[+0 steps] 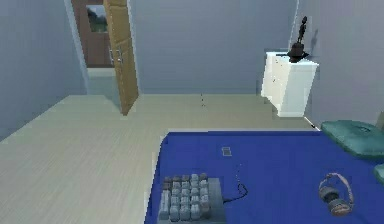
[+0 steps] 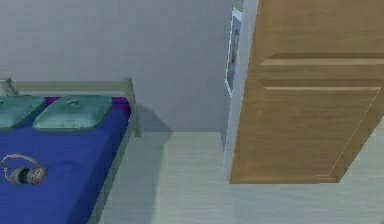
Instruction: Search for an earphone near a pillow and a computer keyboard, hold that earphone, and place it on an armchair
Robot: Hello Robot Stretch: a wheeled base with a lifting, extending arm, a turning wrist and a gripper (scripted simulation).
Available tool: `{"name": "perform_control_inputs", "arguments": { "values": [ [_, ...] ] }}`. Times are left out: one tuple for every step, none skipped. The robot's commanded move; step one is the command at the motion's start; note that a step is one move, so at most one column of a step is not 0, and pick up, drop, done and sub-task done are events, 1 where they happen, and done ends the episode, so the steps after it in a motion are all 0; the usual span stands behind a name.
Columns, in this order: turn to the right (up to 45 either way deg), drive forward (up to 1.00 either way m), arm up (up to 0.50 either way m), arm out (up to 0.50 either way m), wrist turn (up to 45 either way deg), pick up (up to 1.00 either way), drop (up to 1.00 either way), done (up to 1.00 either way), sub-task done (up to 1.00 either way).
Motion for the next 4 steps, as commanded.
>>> {"name": "perform_control_inputs", "arguments": {
  "values": [
    [45.0,0.0,0.0,0.0,0.0,0.0,0.0,0.0,0.0],
    [33.0,0.0,0.0,0.0,0.0,0.0,0.0,0.0,0.0],
    [0.0,0.55,0.0,0.0,0.0,0.0,0.0,0.0,0.0],
    [-45.0,0.0,0.0,0.0,0.0,0.0,0.0,0.0,0.0]
  ]
}}
